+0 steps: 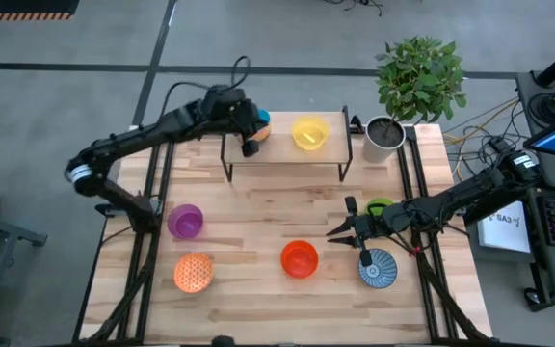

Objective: Place and stack bowls onto a shelf
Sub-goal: Stack the patterned light blue bowl on top of the yellow bowl on the shelf

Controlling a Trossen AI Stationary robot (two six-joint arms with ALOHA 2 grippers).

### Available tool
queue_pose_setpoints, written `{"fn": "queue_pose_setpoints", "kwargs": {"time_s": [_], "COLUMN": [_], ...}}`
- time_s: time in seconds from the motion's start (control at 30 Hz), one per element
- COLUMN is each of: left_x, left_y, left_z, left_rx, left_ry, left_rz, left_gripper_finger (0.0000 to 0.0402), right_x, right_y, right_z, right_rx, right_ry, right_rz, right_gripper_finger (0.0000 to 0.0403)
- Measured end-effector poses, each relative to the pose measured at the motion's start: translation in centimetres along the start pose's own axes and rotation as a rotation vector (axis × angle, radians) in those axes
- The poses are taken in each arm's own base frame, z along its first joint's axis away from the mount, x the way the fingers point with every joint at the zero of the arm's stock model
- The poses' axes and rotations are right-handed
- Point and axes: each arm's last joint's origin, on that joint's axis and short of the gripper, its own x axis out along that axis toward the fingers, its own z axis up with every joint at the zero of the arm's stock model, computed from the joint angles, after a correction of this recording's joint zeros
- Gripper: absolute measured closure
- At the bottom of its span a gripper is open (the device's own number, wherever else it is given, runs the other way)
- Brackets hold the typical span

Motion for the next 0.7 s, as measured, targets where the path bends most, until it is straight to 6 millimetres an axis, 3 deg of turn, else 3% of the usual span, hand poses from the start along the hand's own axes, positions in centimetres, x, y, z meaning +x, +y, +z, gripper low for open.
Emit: {"fn": "queue_pose_setpoints", "kwargs": {"time_s": [0.33,0.7], "left_x": [-1.2,0.3], "left_y": [-1.3,-1.5], "left_z": [-4.1,-4.9], "left_rx": [-0.090,-0.127], "left_ry": [-0.196,-0.162], "left_rz": [0.066,0.052], "left_gripper_finger": [0.0401,0.0401], "right_x": [0.0,0.0], "right_y": [0.0,0.0], "right_z": [0.1,0.1], "right_rx": [0.001,0.001], "right_ry": [-0.007,-0.007], "right_rz": [-0.007,-0.007], "right_gripper_finger": [0.0346,0.0346]}}
